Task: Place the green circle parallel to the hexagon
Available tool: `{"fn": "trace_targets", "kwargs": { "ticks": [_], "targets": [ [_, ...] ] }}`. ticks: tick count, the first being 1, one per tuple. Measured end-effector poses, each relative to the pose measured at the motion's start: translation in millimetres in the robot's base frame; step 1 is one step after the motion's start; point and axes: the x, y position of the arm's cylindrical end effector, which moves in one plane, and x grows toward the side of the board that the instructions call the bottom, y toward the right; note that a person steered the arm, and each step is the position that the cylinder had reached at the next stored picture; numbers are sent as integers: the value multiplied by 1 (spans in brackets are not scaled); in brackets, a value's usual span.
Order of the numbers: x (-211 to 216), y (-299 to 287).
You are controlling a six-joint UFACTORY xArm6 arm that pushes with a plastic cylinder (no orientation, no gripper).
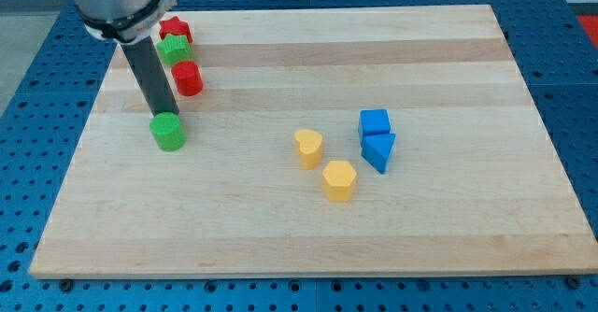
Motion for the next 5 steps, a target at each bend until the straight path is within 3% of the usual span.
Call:
{"fn": "trace_targets", "kwargs": {
  "ticks": [1, 3, 4, 5],
  "targets": [
    [7, 21],
    [6, -43],
    [11, -40],
    [24, 6]
  ]
}}
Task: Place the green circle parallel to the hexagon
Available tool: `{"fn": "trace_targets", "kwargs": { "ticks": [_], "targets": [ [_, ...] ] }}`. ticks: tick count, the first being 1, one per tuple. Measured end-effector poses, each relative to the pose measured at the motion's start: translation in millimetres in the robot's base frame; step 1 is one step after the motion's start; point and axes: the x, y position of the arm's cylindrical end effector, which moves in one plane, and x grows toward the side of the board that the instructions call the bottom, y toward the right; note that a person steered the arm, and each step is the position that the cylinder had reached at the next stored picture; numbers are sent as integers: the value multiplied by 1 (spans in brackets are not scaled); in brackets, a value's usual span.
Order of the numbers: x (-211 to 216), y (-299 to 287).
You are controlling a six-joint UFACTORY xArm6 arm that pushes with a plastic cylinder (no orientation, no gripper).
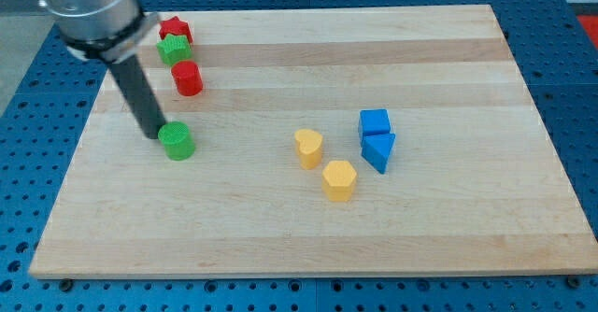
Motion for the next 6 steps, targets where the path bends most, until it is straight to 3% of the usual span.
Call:
{"fn": "trace_targets", "kwargs": {
  "ticks": [2, 4, 6],
  "targets": [
    [46, 84],
    [51, 20],
    [65, 73]
  ]
}}
